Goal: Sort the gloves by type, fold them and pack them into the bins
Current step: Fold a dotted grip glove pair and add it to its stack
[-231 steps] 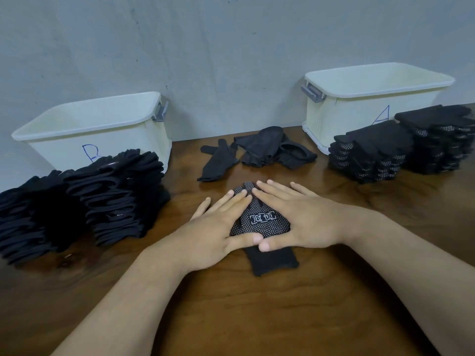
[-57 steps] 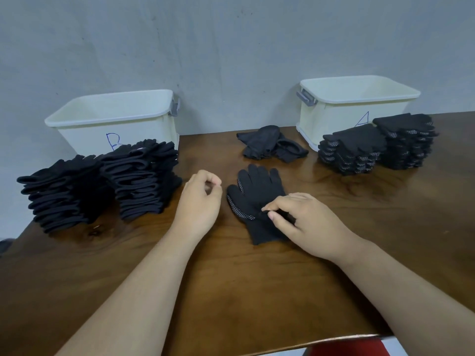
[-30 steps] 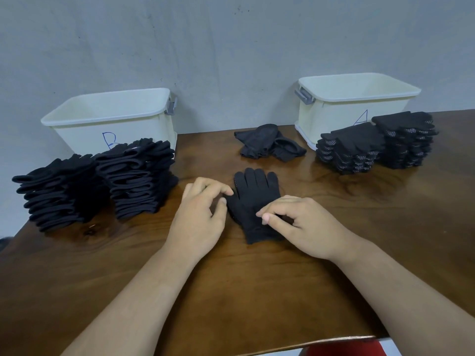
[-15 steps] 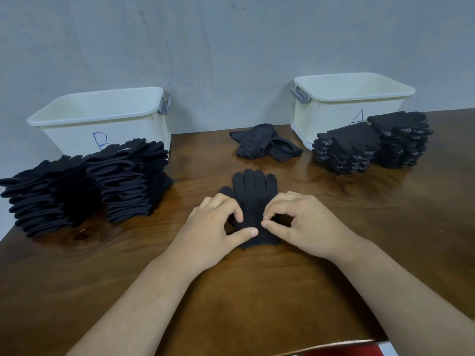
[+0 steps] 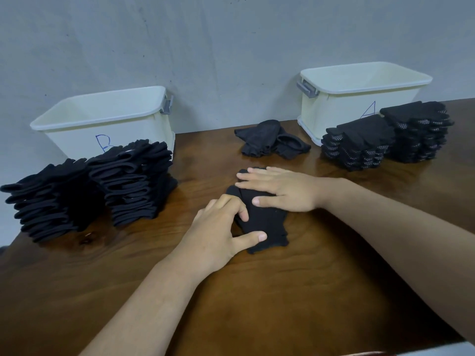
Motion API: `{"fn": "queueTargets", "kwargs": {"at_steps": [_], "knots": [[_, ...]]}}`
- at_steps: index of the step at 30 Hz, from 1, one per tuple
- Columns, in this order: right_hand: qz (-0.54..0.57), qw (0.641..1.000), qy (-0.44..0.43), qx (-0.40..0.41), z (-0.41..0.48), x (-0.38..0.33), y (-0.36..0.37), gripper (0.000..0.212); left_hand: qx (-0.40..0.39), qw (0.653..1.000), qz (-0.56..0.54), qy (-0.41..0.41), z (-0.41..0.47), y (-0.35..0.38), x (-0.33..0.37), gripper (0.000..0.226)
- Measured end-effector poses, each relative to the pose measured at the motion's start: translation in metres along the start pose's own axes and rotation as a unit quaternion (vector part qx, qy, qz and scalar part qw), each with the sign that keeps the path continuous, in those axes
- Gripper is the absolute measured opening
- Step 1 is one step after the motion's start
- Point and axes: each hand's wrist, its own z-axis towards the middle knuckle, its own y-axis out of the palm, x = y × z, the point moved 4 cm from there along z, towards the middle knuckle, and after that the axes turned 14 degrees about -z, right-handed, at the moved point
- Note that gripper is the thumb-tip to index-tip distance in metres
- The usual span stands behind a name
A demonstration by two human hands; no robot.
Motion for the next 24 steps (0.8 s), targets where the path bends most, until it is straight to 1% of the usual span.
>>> {"fn": "queueTargets", "kwargs": {"at_steps": [2, 3, 6, 8, 10, 14, 16, 19, 21, 24], "knots": [[0.006, 1.000, 0.001, 0.008, 0.007, 0.008, 0.001, 0.059, 0.000, 1.000, 0.005, -0.002, 0.000, 0.000, 0.000, 0.037], [0.013, 1.000, 0.007, 0.024, 0.008, 0.012, 0.001, 0.057, 0.000, 1.000, 0.007, -0.003, 0.000, 0.000, -0.001, 0.037], [0.030, 0.991, 0.048, 0.120, -0.001, 0.018, -0.003, 0.048, 0.012, 1.000, 0.004, 0.007, 0.001, 0.000, -0.002, 0.040], [0.059, 0.976, 0.095, 0.188, -0.014, 0.019, -0.006, 0.040, 0.019, 1.000, 0.005, 0.023, 0.000, 0.000, -0.004, 0.040], [0.102, 0.961, 0.122, 0.226, -0.028, 0.017, -0.006, 0.036, 0.028, 0.999, -0.002, 0.036, 0.000, -0.001, -0.004, 0.037], [0.147, 0.949, 0.124, 0.249, -0.053, -0.001, -0.002, 0.030, 0.083, 0.994, -0.030, 0.062, 0.002, -0.007, 0.002, 0.025], [0.164, 0.945, 0.121, 0.256, -0.063, -0.016, -0.003, 0.028, 0.060, 0.995, -0.032, 0.069, 0.003, -0.005, 0.004, 0.024], [0.152, 0.944, 0.113, 0.271, -0.079, -0.036, -0.001, 0.016, -0.007, 0.998, -0.009, 0.063, 0.002, 0.002, 0.005, 0.034], [0.126, 0.949, 0.110, 0.266, -0.087, -0.043, 0.002, 0.013, -0.021, 0.998, 0.006, 0.053, 0.002, 0.005, 0.004, 0.037], [0.113, 0.949, 0.137, 0.260, -0.095, -0.041, 0.002, 0.013, -0.021, 0.999, 0.007, 0.049, 0.003, 0.005, 0.005, 0.038]]}}
